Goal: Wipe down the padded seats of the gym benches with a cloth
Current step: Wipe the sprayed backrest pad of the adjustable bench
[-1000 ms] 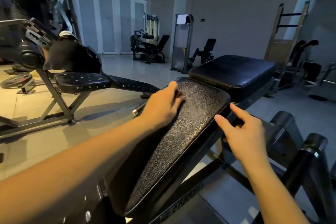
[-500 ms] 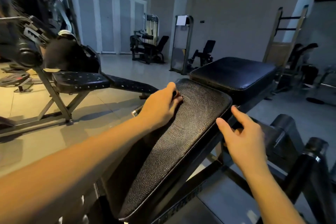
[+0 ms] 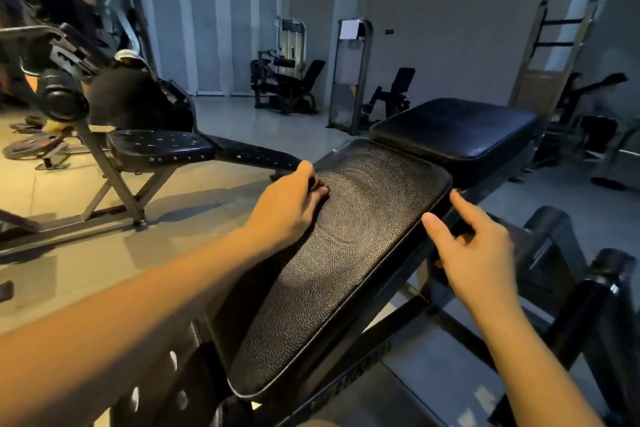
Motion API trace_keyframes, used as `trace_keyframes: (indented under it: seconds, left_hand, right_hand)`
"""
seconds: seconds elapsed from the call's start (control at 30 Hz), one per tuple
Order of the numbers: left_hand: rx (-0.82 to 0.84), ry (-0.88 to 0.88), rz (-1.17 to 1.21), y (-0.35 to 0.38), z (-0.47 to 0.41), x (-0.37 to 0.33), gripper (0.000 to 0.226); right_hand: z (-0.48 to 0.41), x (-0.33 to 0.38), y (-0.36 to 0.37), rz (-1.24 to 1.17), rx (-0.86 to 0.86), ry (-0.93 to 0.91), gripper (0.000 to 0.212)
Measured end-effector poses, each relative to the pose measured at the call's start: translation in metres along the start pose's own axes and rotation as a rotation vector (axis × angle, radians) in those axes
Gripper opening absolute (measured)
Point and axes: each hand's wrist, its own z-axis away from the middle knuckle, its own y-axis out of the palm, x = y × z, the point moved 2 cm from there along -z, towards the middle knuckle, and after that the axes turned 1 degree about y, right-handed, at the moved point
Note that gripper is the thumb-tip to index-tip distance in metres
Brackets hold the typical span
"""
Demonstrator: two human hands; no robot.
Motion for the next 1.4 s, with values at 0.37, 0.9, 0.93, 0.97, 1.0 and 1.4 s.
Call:
trace_keyframes:
  seconds: [0.37, 0.9, 0.93, 0.97, 1.0, 1.4]
  left_hand:
    - [0.027, 0.02, -0.008, -0.004, 0.002, 0.026, 0.026]
    - [-0.003, -0.045, -0.05, 0.005, -0.048, 0.002, 0.029]
    - [-0.027, -0.053, -0.04, 0.008, -0.059, -0.008, 0.029]
    - [-0.029, -0.03, -0.02, 0.013, -0.062, -0.024, 0.027]
    - [-0.021, 0.025, 0.015, 0.017, -0.058, -0.045, 0.025]
    - [0.021, 0.01, -0.055, 0.008, -0.058, -0.021, 0.028]
  right_hand:
    - [0.0, 0.003, -0.002, 0.037, 0.035, 0.007, 0.075]
    - [0.002, 0.005, 0.0, 0.009, 0.007, -0.003, 0.074]
    - [0.002, 0.007, 0.0, 0.013, 0.005, -0.004, 0.074]
    - [0.002, 0.007, 0.0, 0.014, 0.003, -0.001, 0.073]
    - [0.001, 0.007, 0.0, 0.011, 0.001, 0.005, 0.073]
    - [0.0, 0.004, -0.002, -0.189, 0.025, 0.085, 0.058]
